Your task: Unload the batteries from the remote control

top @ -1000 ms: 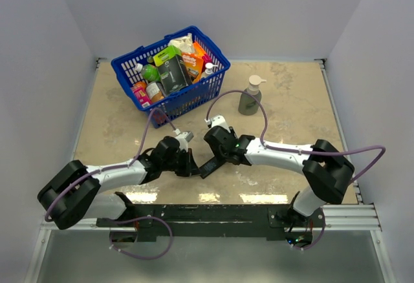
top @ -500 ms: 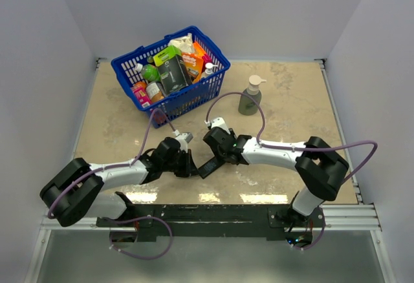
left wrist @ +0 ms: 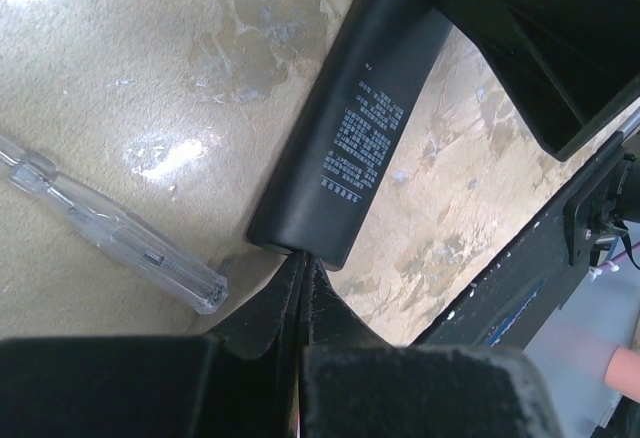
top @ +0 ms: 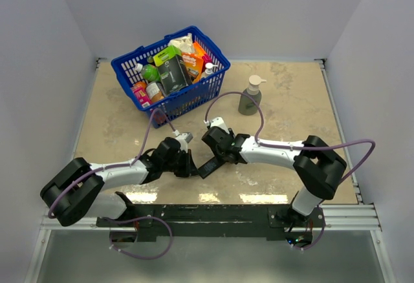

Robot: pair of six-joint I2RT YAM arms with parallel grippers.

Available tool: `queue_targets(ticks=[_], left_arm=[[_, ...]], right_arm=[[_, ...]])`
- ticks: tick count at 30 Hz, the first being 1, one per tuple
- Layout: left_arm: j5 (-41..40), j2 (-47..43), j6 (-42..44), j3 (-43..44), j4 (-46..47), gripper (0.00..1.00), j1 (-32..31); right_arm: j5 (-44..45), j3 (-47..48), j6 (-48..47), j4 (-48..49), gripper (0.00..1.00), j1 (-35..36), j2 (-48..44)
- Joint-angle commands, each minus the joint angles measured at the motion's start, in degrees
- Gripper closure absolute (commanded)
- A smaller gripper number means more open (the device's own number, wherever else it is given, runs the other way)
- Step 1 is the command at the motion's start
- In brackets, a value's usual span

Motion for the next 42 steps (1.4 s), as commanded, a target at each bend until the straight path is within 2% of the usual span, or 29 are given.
queue_targets(ticks=[1, 32, 42], left_arm=[[-3.2, 0.7, 1.5, 0.0, 0.1, 0.99, -0.2], [-4.2, -0.2, 0.2, 0.1, -1.3, 0.99, -0.2], [-2.4, -5.9, -0.8, 2.3, -3.1, 0.97, -0.9]], right_arm=[[4.4, 1.6, 0.7, -2.3, 0.45, -0.7, 3.0], [10.1, 3.7, 1.4, -4.2, 0.48, -0.6, 3.9], [9.5, 3.4, 1.7, -3.9, 0.48, -0.6, 3.4]])
